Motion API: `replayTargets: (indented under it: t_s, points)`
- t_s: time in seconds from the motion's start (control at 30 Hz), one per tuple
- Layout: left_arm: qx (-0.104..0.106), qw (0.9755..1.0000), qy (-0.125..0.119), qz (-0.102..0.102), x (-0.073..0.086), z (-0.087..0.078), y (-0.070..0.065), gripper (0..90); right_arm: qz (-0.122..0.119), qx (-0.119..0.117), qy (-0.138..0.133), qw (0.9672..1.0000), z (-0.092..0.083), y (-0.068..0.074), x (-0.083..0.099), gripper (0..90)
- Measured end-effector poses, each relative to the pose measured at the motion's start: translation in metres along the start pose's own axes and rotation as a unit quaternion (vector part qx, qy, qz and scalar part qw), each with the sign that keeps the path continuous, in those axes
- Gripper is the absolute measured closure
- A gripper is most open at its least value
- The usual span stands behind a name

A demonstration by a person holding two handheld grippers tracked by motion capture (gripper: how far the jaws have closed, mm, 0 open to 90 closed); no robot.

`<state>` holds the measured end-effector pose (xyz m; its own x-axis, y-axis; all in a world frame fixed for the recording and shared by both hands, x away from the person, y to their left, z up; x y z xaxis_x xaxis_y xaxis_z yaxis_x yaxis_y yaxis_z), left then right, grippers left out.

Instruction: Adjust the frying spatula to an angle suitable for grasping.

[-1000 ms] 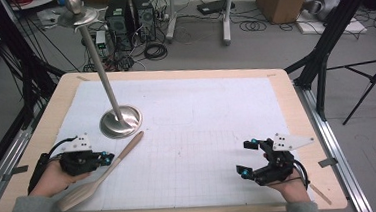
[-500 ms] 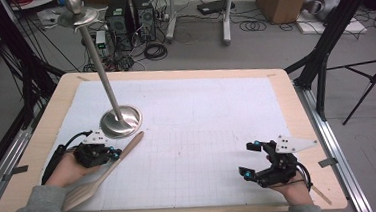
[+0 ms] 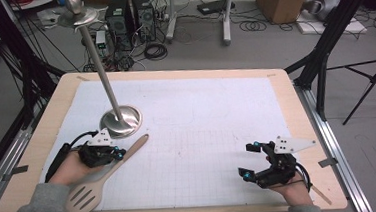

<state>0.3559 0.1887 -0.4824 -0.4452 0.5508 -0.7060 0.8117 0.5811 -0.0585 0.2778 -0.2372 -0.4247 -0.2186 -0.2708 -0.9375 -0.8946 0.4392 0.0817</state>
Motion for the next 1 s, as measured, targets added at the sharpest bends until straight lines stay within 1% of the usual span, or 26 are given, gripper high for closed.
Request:
replayTargets:
  t_s: [0.1, 0.17, 0.2, 0.23, 0.27, 0.37, 0.4, 0.5, 0.6, 0.63, 0.67, 0.7, 0.77, 0.8, 0.83, 0.9, 0.93, 0.97, 1.0]
  points:
    - [0.009, 0.9999, 0.000, 0.011, -0.002, 0.003, -0.003, 89.7, 0.000, -0.001, 0.001, 1.0000, 0.000, 0.000, 0.000, 7.7]
    - [0.015, 0.9998, -0.002, 0.012, -0.002, 0.004, -0.004, 89.7, 0.000, 0.001, 0.001, 1.0000, 0.000, 0.000, 0.000, 7.6]
    - [0.017, 0.9997, -0.001, 0.016, -0.002, 0.005, -0.004, 89.7, 0.000, 0.001, 0.001, 1.0000, 0.000, 0.000, 0.000, 7.6]
    - [0.018, 0.9995, 0.006, 0.025, -0.002, 0.004, -0.004, 89.7, 0.001, 0.000, 0.001, 1.0000, 0.000, 0.000, 0.000, 7.7]
    - [0.020, 0.9995, 0.005, 0.025, -0.003, 0.005, -0.006, 89.7, 0.001, 0.000, 0.000, 1.0000, 0.000, 0.000, 0.000, 7.6]
    - [0.028, 0.9988, 0.005, 0.039, -0.006, 0.009, -0.012, 89.7, 0.000, 0.001, 0.001, 1.0000, 0.000, 0.000, 0.001, 7.6]
    - [0.031, 0.9984, 0.010, 0.046, -0.007, 0.010, -0.014, 89.7, 0.001, 0.001, 0.001, 1.0000, 0.000, 0.000, 0.001, 7.6]
    - [0.032, 0.9981, 0.011, 0.051, -0.010, 0.013, -0.017, 89.7, -0.002, 0.000, 0.000, 1.0000, 0.000, 0.000, 0.001, 7.7]
    - [0.032, 0.9980, 0.010, 0.053, -0.011, 0.013, -0.017, 89.7, 0.002, 0.002, 0.002, 1.0000, -0.001, 0.000, 0.001, 7.6]
    - [0.029, 0.9981, 0.008, 0.053, -0.011, 0.013, -0.016, 89.7, 0.002, 0.002, 0.002, 1.0000, -0.001, 0.000, 0.001, 7.6]
    - [0.019, 0.9983, 0.008, 0.054, -0.012, 0.013, -0.015, 89.6, 0.003, 0.001, 0.001, 1.0000, -0.001, 0.000, 0.001, 7.6]
    - [0.010, 0.9986, 0.004, 0.053, -0.013, 0.012, -0.013, 89.6, 0.003, 0.000, 0.001, 1.0000, -0.001, 0.001, 0.001, 7.6]
    - [-0.001, 0.9988, -0.016, 0.046, -0.017, 0.007, -0.010, 89.7, 0.002, 0.003, 0.000, 1.0000, -0.002, 0.000, 0.002, 7.6]
    - [0.000, 0.9988, -0.027, 0.042, -0.020, 0.002, -0.010, 89.7, 0.002, 0.002, 0.001, 1.0000, -0.002, 0.000, 0.002, 7.6]
    - [0.000, 0.9984, -0.043, 0.037, -0.024, -0.001, -0.011, 89.7, 0.005, 0.002, 0.002, 1.0000, -0.003, 0.000, 0.002, 7.6]
    - [0.013, 0.9976, -0.061, 0.031, -0.030, -0.006, -0.016, 89.7, 0.004, 0.002, 0.000, 1.0000, -0.003, -0.001, 0.002, 7.6]
    - [0.016, 0.9972, -0.067, 0.030, -0.032, -0.006, -0.018, 89.6, 0.004, 0.002, 0.001, 1.0000, -0.003, -0.001, 0.003, 7.6]
    - [0.016, 0.9974, -0.060, 0.037, -0.032, -0.005, -0.020, 89.7, 0.003, 0.003, 0.001, 1.0000, -0.002, -0.001, 0.003, 7.6]
    - [0.019, 0.9976, -0.054, 0.039, -0.031, -0.003, -0.022, 89.7, 0.004, 0.003, 0.002, 1.0000, -0.002, -0.001, 0.003, 7.7]
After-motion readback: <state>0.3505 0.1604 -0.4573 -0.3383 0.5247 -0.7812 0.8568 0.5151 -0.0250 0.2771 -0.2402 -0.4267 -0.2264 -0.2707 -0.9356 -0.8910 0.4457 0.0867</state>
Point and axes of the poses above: each handheld gripper's, and its own axes: z roughly forward along the jaws, x roughly out of its underside, y roughly to its left, the point moved 7 cm from there along z, roughly forward along the jaws, and after that the axes turned 8 degrees about -z, right-handed, at the moved point
